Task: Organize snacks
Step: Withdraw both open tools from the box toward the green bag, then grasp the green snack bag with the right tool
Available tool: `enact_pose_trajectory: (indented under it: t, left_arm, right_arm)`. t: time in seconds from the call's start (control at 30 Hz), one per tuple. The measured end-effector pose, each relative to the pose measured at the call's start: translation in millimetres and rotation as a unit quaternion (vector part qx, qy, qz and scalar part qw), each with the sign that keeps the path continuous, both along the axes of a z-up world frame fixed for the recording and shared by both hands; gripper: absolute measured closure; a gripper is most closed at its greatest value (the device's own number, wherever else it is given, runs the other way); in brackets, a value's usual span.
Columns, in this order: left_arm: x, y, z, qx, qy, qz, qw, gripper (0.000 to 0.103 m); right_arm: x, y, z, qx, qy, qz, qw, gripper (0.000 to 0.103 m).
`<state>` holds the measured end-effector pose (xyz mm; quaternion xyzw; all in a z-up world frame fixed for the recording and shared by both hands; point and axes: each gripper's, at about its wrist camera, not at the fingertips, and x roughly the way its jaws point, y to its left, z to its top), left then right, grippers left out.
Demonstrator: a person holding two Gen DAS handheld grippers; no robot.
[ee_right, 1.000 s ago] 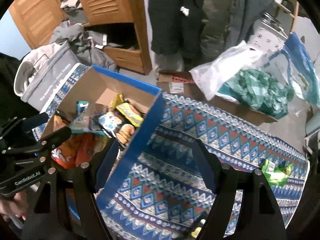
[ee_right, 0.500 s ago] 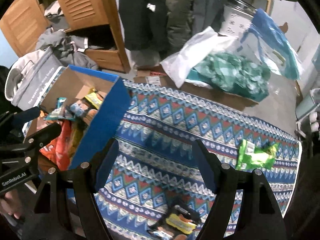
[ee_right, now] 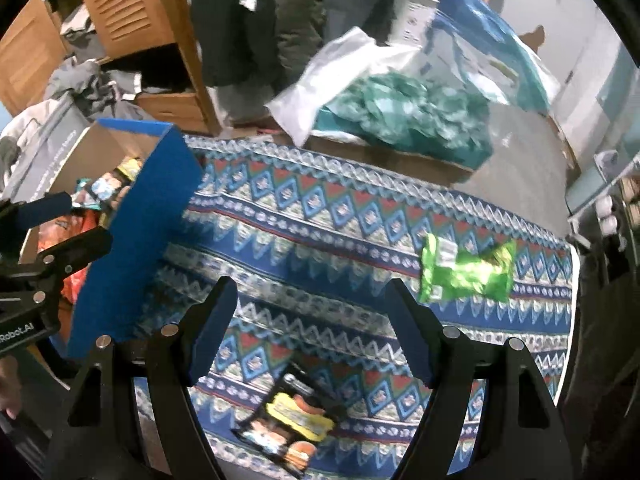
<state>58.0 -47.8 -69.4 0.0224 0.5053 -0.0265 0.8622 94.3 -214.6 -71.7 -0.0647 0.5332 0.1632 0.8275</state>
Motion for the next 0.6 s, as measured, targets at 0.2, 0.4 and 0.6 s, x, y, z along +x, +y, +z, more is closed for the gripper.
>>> enact_pose_trajectory:
  t: [0.2, 0.4, 0.6]
  left_arm:
    - [5.1, -26.8, -10.8, -0.003, 0.014, -0.019, 0.9997, 0.033]
    - [18.3, -53.6, -21.5, -0.002, 0.022, -0.039, 0.999, 0.033]
    - [46.3, -67.3, -34.7, -0.015, 0.034, -0.04, 0.9985, 0.033]
  right_arm:
    - [2.8, -29.2, -10.6, -0.005, 0.011, -0.026, 1.0, 0.026]
    - [16.4, -55.2, -29.1, -0.018, 0.026, -0.044, 0.999, 0.026]
    - [52.5, -83.4, -41.1, -0.002, 0.037, -0.069, 0.997, 0.026]
